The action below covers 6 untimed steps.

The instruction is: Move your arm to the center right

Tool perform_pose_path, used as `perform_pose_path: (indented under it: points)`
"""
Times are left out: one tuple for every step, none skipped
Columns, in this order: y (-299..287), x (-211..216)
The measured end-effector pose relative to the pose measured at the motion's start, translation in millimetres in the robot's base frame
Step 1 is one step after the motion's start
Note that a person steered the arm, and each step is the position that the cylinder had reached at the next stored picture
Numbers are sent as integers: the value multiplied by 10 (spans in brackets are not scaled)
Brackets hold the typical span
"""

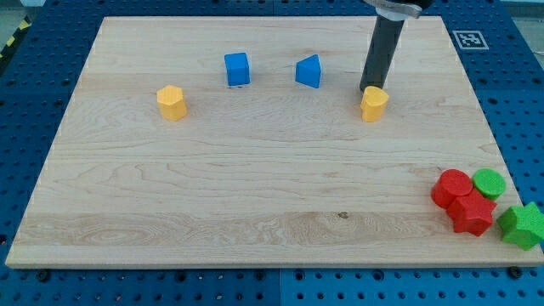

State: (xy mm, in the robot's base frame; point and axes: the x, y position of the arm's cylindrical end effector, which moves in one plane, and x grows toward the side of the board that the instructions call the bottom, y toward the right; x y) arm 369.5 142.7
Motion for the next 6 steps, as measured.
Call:
perform_pose_path:
  points:
    - [1, 74]
    - [11, 165]
    - [100, 33]
    - [646, -289]
    - [1379, 24]
    - [2016, 648]
